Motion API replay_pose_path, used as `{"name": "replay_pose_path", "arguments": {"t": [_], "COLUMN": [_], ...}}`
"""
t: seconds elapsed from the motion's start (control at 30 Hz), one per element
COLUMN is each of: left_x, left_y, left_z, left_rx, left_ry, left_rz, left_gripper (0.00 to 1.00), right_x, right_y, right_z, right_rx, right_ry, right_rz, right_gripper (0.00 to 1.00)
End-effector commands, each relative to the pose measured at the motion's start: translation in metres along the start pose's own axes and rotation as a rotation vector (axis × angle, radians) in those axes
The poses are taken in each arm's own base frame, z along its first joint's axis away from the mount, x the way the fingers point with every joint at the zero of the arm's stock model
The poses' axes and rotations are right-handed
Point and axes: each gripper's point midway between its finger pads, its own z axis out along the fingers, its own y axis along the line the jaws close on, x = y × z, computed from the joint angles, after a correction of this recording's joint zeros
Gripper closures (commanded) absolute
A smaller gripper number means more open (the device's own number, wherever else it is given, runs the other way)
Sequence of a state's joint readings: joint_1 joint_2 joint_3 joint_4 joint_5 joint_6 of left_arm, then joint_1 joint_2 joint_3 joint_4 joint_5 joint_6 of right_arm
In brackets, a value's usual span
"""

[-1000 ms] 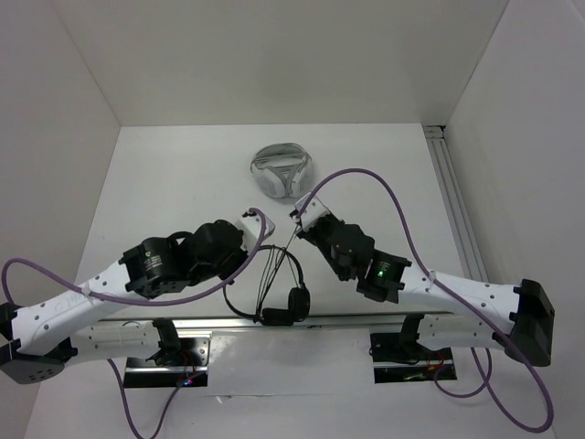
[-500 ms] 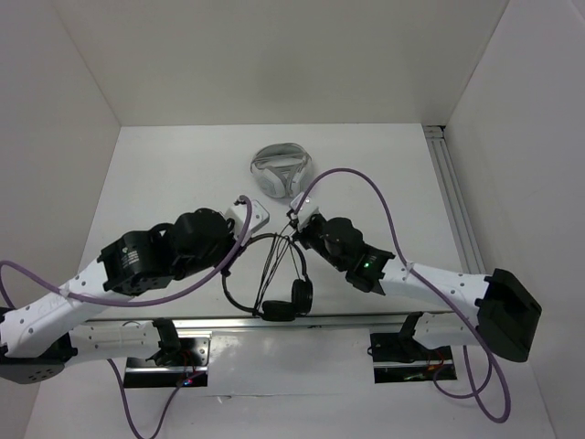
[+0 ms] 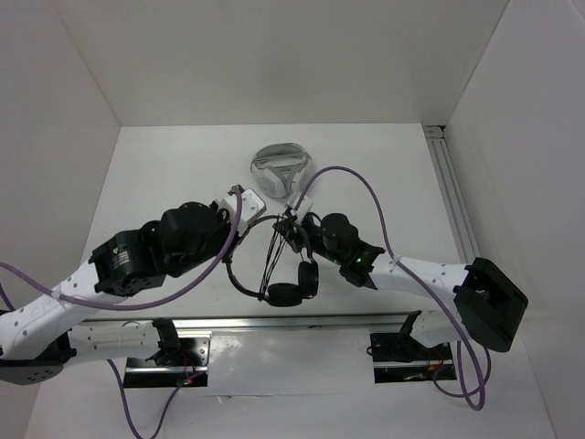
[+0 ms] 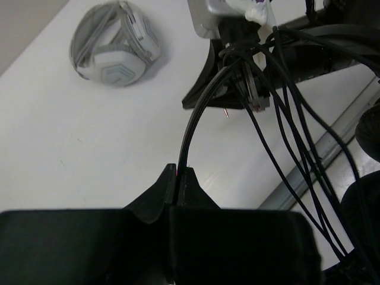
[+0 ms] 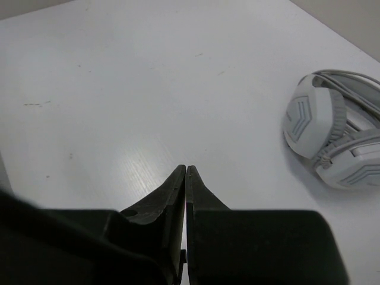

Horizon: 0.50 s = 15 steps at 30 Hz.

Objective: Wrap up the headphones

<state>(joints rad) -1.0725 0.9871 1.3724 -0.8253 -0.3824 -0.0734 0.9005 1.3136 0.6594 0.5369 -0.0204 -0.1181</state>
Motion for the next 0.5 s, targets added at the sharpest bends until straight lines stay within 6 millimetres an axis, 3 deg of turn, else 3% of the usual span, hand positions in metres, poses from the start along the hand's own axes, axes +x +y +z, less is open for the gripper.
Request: {"name": "replay_pose_path", "arguments": {"t": [0.0,0.2,0.33,0.43,0.47], "left_x": [-0.044,-0.052,-0.052,-0.047,-0.047], "left_y": [0.011,0.028,0.033,0.036,0.038], "left_z": [-0.005,-0.001,0.003,0.009,0.008], "left_rx": [-0.048,-0.158,-0.197,-0.226,-0.238], "left_ry": [-0.21,-0.256,-0.253,-0.248,-0.263], "left_rz": [-0.024,-0.041,-0.038,-0.032,-0.042], "left_gripper": [1.0,1.0,1.0,1.0,1.0], "right_x": [-0.017,-0.006,-0.015,-0.012,-0.022], "right_y": [0.016,0.02,0.016,0.019,0.018], "right_z": [0.004,0.0,-0.007,-0.015,-0.018], "right_rx": [-0.096,-0.152,-0.174,-0.206,-0.212], "right_ry": [-0.091,-0.082,-0.122,-0.124,-0.154], "right_rz": [0.06,0.099,0.129,0.135,0.14], "right_gripper": [0.9,0.87,0.79,0.79,0.79]}}
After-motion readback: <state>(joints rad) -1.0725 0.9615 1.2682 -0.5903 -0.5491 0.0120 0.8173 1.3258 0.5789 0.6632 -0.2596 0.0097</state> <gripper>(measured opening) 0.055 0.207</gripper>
